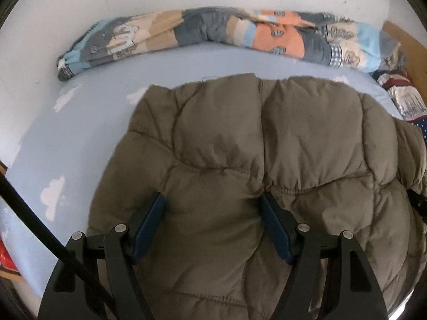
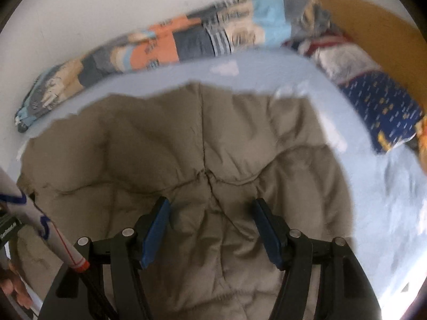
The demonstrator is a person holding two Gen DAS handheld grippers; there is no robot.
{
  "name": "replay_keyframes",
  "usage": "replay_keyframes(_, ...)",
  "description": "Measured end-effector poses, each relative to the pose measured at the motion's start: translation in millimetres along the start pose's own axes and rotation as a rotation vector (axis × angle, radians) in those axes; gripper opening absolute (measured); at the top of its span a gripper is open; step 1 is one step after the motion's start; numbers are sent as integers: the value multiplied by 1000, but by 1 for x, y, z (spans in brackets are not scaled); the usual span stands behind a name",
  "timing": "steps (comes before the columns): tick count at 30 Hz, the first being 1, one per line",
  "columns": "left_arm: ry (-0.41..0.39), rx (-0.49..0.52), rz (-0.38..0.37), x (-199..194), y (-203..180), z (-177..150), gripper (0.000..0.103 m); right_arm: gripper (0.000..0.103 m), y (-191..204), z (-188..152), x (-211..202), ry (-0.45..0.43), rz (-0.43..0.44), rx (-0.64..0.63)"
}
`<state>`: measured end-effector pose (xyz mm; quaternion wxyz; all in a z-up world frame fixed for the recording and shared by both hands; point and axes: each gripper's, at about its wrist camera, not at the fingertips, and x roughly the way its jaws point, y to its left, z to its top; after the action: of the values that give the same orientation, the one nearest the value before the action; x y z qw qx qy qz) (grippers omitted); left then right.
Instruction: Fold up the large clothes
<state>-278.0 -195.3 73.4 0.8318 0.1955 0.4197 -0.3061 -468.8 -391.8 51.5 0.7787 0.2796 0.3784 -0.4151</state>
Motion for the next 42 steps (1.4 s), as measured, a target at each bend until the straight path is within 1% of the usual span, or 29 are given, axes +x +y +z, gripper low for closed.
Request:
replay_keyframes(2,-2,32,19,2,-5,0,73,78,1,3,10,24,-11,15)
replay_keyframes(4,-5,51,33,2,-8,-1,73,79,3,5,11,24,-28,2)
replay_keyframes(7,-21,24,24,-7,-4,-6,73,79,3,3,5,8,-36,6)
replay_keyframes(8,-34,19,13,-14,-4,-9,73,79,3,3,0,-3,-37,8)
replay_keyframes(9,-45,18,3,-20,-4,-13,73,79,5,0,-10,-30,-39,1)
replay_keyframes(11,-88,19,-17,-43,-4,-28,73,79,12,-8,-32,-90,-43,-35)
replay_keyframes(12,-102,21,-33,-53,-6,-36,73,79,19,-18,-47,-124,-44,-67)
replay_keyframes(13,-108,20,-44,-60,-8,-44,73,79,22,-24,-53,-135,-41,-83)
replay_keyframes(14,-111,19,-60,-67,-10,-54,73,79,27,-36,-63,-144,-24,-104)
replay_keyframes(15,-109,25,-72,-70,-14,-64,73,79,31,-46,-66,-139,-13,-118)
replay_keyframes(17,-78,45,-59,-67,-22,-83,73,79,39,-62,-66,-108,-10,-139)
replay_keyframes(18,-63,52,-52,-64,-25,-91,73,79,42,-74,-61,-76,-11,-152)
replay_keyframes(20,-75,68,-23,-58,-31,-102,74,79,46,-89,-51,-37,-30,-173)
replay_keyframes(22,-88,74,-16,-58,-32,-105,74,81,45,-96,-47,-39,-38,-187)
replay_keyframes(24,-94,53,-26,-66,-27,-108,74,81,40,-99,-50,-37,-26,-173)
replay_keyframes(26,-117,24,-51,-82,-20,-118,74,82,33,-106,-65,-62,-10,-149)
replay_keyframes(27,-121,21,-52,-86,-19,-123,74,82,27,-112,-80,-98,13,-140)
replay_keyframes(28,-118,21,-50,-89,-19,-127,74,82,26,-114,-87,-116,17,-142)
replay_keyframes(29,-108,21,-46,-88,-19,-130,74,82,22,-121,-94,-134,-3,-149)
replay_keyframes(30,-93,18,-42,-84,-19,-132,74,82,20,-124,-94,-130,-27,-151)
replay_keyframes(32,-67,15,-45,-76,-18,-134,77,82,14,-126,-85,-90,-58,-132)
replay_keyframes(33,-58,13,-47,-73,-17,-134,78,82,7,-127,-72,-43,-57,-107)
replay_keyframes(35,-61,1,-57,-76,-15,-137,79,84,-7,-127,-57,3,-15,-52)
replay_keyframes(37,-90,-8,-57,-89,-13,-143,78,84,-10,-127,-55,12,2,-39)
replay_keyframes(41,-155,4,-54,-122,-11,-159,78,84,-5,-133,-88,-94,17,-77)
replay_keyframes(42,-168,7,-58,-130,-11,-163,78,84,-3,-136,-100,-127,9,-90)
